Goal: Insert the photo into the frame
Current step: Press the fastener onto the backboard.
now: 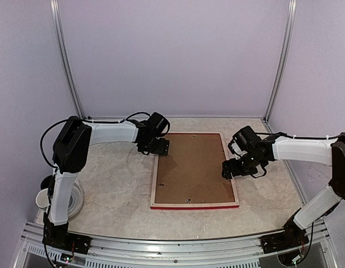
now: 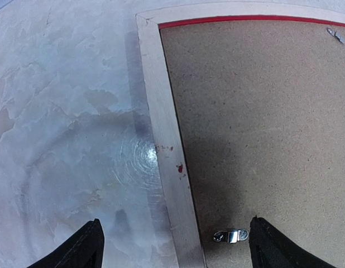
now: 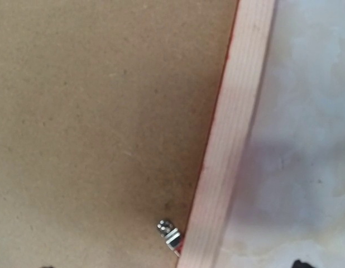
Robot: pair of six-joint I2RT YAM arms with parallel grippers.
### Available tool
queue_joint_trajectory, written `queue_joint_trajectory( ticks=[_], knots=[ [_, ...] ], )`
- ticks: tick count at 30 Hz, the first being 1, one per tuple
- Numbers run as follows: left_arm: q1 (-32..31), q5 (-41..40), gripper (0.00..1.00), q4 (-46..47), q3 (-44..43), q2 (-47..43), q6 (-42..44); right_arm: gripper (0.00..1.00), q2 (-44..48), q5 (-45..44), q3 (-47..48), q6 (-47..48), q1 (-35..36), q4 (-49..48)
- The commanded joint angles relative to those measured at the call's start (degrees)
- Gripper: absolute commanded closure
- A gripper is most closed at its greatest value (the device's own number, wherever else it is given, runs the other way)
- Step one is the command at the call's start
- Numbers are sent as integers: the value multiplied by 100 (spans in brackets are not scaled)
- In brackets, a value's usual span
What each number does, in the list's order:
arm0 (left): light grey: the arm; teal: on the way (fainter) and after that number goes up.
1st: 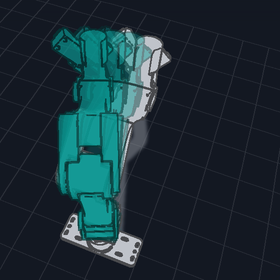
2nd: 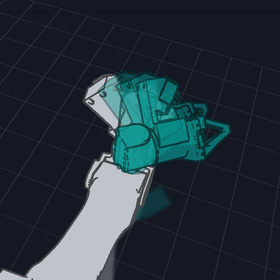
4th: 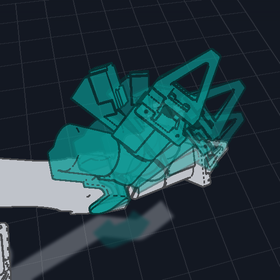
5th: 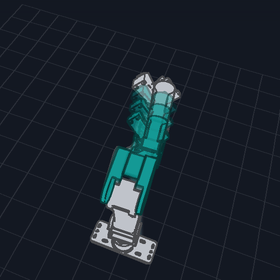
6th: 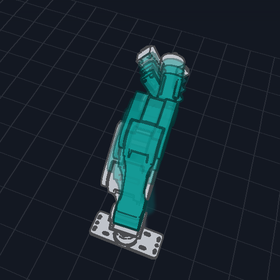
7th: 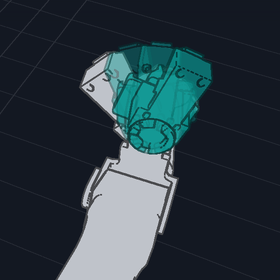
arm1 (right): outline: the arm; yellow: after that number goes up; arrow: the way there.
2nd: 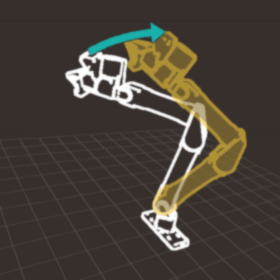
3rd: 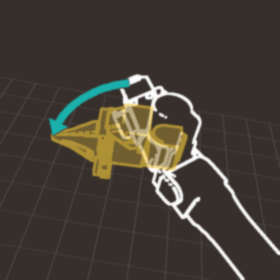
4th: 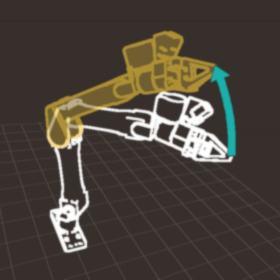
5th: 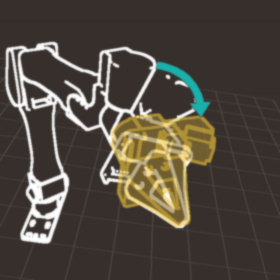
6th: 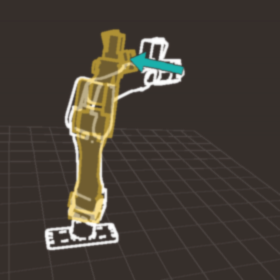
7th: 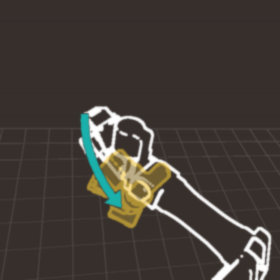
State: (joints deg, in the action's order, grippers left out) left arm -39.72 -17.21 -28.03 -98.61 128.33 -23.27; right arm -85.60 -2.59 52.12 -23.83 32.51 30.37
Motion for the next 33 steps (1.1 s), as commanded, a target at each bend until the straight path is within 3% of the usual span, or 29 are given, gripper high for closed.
queue_joint_trajectory(
  ticks=[1,11,19,33],
  knots=[
    [-9,-129,13,-22,-81,82,57,8,18,-14,-100,-89,62,-91],
    [-9,-53,14,52,20,242,67,9,17,-23,-140,-130,78,-111],
    [9,-29,26,87,60,262,90,9,-16,-23,-140,-136,89,-136],
    [9,116,28,105,389,-98,77,9,-48,-58,-106,-123,93,-113]
  ],
)
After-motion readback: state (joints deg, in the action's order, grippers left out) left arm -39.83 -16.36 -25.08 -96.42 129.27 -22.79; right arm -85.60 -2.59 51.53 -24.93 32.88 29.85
